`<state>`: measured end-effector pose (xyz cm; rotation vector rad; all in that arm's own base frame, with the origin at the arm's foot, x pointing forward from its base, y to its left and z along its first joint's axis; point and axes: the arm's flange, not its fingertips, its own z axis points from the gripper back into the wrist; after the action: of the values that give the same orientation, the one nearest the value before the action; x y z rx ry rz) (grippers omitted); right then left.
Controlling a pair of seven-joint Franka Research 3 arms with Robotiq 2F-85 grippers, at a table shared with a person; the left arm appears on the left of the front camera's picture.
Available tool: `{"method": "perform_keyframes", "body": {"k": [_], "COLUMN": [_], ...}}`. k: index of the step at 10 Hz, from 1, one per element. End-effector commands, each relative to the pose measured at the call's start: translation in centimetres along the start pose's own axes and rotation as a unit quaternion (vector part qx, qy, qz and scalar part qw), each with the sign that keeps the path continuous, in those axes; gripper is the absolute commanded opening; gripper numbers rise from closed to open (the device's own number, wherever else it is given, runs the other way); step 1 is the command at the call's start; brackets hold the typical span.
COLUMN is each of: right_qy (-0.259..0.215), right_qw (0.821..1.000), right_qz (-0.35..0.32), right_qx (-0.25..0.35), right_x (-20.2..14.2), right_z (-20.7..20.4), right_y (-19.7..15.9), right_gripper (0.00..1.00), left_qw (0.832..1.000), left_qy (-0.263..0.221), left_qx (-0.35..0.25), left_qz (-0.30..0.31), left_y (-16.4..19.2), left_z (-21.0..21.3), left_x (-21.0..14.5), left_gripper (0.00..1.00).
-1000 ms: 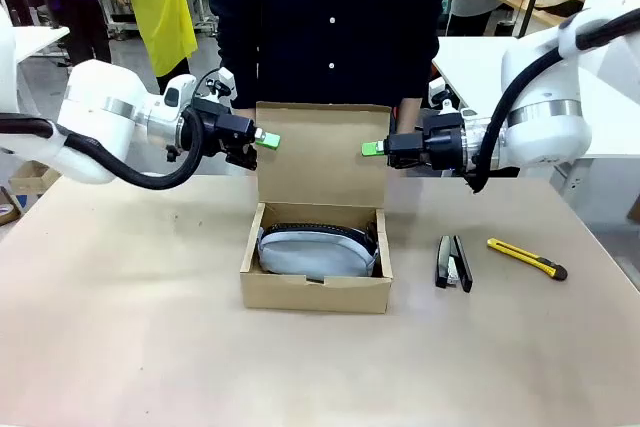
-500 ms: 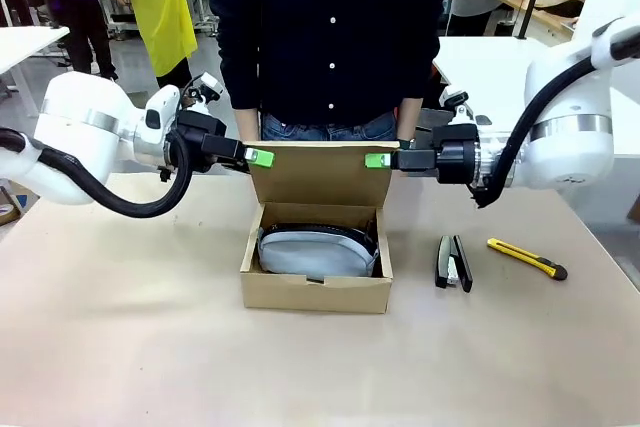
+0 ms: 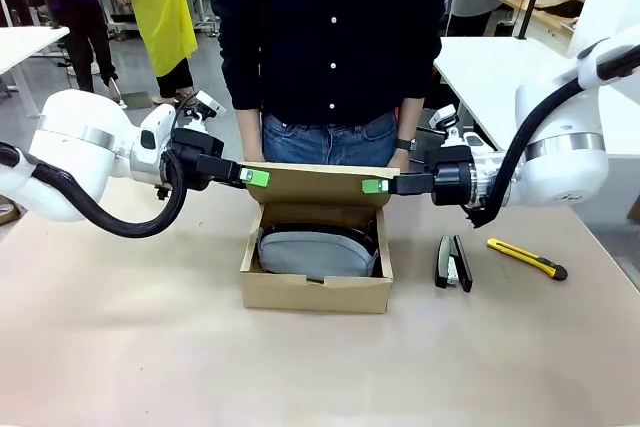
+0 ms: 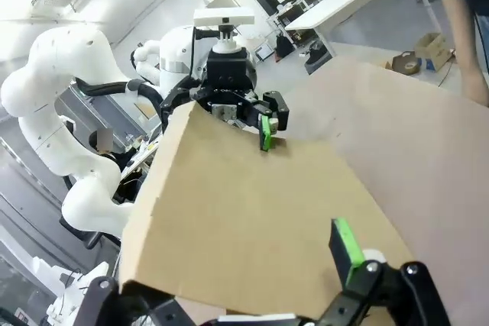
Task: Pack the item into the box.
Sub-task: Close the Mailer Box.
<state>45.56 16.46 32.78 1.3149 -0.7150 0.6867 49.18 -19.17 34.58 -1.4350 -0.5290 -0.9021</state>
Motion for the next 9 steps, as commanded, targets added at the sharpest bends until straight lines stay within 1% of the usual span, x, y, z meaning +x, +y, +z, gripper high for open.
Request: {"method": "perform_keyframes", "body": {"k": [1,3,4,5,7,8,9], "right_qy": [-0.006,-0.019,-0.036,-0.046,-0.077,-0.107,-0.130], "right_qw": [1.000,0.999,0.998,0.996,0.990,0.987,0.983], "right_qz": [0.027,0.037,0.045,0.050,0.050,0.051,0.053], "right_qx": [-0.006,-0.023,-0.032,-0.053,-0.112,-0.110,-0.115], "right_x": [0.6,0.8,0.8,0.5,-0.6,-1.0,-1.2], "right_z": [0.5,2.2,3.9,5.9,10.8,12.6,13.6], "right_y": [0.1,0.9,1.6,2.3,3.8,4.7,5.2], "right_gripper": [1.00,1.00,1.00,1.00,1.00,1.00,1.00], "left_qw": [1.000,0.999,0.997,0.996,0.988,0.982,0.975], "left_qy": [-0.010,-0.025,-0.040,-0.061,-0.125,-0.157,-0.185], "left_qx": [-0.013,-0.016,0.001,0.017,0.064,0.068,0.078], "left_qz": [-0.019,-0.045,-0.059,-0.063,-0.068,-0.080,-0.094], "left_y": [-0.8,-1.9,-2.8,-3.4,-4.5,-5.2,-5.9], "left_z": [0.7,2.2,3.7,5.5,9.9,11.5,12.2], "left_x": [-0.2,-0.6,-1.1,-1.7,-3.4,-4.1,-4.3], "left_gripper": [1.00,1.00,1.00,1.00,1.00,1.00,1.00]}}
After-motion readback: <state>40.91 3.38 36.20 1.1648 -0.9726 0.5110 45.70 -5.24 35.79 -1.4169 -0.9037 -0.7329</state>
